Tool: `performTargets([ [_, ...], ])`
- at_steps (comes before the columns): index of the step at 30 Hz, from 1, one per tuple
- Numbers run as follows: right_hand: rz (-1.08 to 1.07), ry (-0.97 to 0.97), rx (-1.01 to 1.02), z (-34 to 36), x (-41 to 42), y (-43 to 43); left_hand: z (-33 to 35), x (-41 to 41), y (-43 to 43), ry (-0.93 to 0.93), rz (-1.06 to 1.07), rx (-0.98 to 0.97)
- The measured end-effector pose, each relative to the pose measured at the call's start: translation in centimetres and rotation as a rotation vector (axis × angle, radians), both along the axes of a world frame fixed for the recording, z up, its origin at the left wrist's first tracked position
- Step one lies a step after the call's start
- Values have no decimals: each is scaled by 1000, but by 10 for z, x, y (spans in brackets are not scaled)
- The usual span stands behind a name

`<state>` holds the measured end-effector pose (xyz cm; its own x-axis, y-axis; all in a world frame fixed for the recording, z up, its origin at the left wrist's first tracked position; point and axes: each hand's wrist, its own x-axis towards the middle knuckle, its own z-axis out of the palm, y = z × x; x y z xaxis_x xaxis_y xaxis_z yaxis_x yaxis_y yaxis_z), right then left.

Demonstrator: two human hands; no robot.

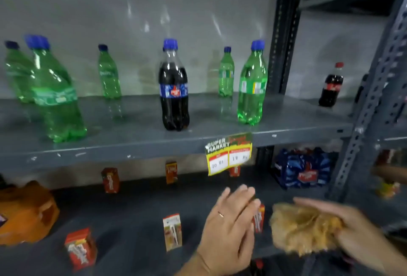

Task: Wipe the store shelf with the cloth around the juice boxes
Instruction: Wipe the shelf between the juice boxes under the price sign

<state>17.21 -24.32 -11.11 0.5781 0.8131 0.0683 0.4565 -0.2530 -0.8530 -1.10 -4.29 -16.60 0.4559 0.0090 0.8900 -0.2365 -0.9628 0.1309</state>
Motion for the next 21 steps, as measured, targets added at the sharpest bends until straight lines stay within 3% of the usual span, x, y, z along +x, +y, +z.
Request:
performTargets([
  [2,-95,-50,309,67,-10,-4,65,-10,5,-100,70,147],
  [3,-179,-184,427,95,-8,-4,95,-12,8,-96,152,193],
  [5,-361,-628,438,143,-1,5,142,-9,13,-14,370,209],
  [7,-466,-893,368,171,11,25,171,0,20,98,563,178],
  [8,-459,-922,298,179,19,37,179,6,24,147,651,171],
  [10,-319,-805,51,187,27,64,185,17,34,240,759,137],
  [12,-96,-602,-123,180,33,81,184,24,43,310,761,60],
  [14,-2,-538,-222,168,39,87,178,28,48,386,747,36],
  [21,15,-803,-382,152,37,89,185,28,49,703,701,-70],
])
